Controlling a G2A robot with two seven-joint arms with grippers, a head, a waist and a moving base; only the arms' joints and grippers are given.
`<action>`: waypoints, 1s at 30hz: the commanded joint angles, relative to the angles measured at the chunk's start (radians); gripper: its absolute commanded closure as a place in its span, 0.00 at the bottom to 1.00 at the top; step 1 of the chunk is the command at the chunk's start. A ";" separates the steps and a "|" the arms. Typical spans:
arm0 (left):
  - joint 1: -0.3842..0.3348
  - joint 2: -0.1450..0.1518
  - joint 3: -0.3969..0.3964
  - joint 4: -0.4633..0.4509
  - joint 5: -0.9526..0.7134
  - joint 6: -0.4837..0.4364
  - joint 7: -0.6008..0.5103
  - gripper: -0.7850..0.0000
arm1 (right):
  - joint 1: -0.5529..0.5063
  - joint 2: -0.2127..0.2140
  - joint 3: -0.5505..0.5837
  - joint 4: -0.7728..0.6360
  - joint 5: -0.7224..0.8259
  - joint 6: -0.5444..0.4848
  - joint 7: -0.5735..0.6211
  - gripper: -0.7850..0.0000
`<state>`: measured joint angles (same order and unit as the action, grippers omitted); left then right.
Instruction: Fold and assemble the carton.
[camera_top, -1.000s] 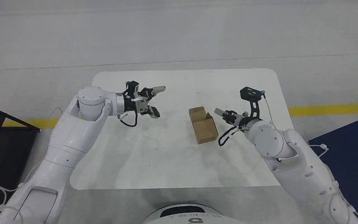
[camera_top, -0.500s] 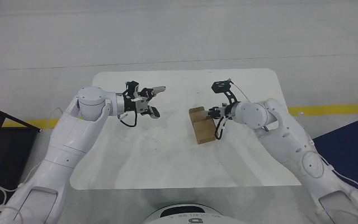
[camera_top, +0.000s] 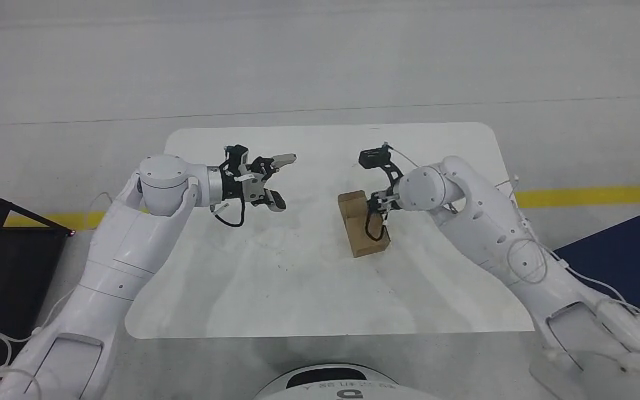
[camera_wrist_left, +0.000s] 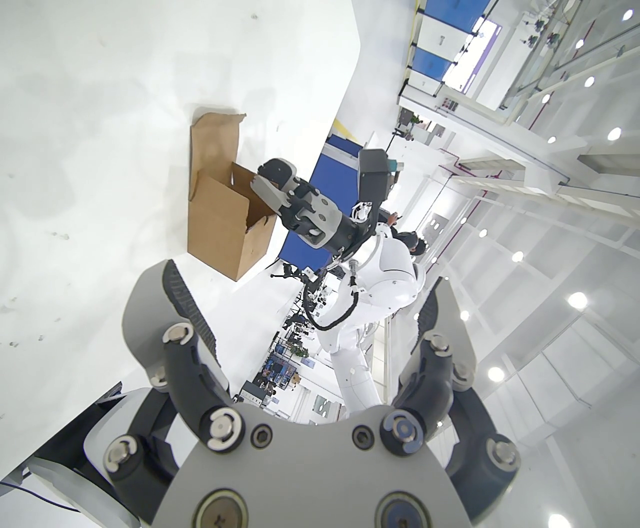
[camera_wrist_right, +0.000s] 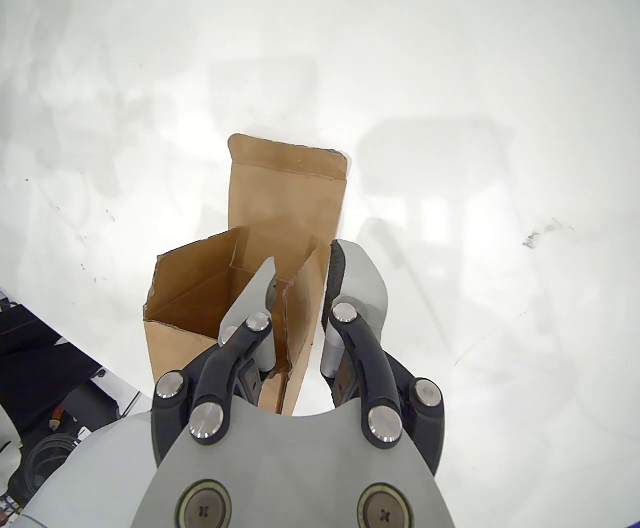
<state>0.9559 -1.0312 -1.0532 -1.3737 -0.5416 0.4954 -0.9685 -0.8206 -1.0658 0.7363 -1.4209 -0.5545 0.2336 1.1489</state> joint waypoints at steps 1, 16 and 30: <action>0.000 0.000 0.000 0.000 0.000 0.000 0.000 0.00 | 0.008 -0.004 -0.018 -0.003 -0.044 0.025 0.018 1.00; 0.000 0.000 0.000 0.000 0.000 0.000 0.000 0.00 | -0.169 0.024 0.042 -0.320 -0.375 0.199 -0.300 1.00; 0.000 0.000 0.000 0.000 0.000 0.000 0.000 0.00 | -0.251 0.030 0.075 -0.425 -0.439 0.289 -0.346 1.00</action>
<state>0.9559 -1.0312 -1.0532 -1.3737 -0.5416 0.4954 -0.9685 -1.0713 -1.0362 0.8111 -1.8458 -0.9939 0.5223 0.8029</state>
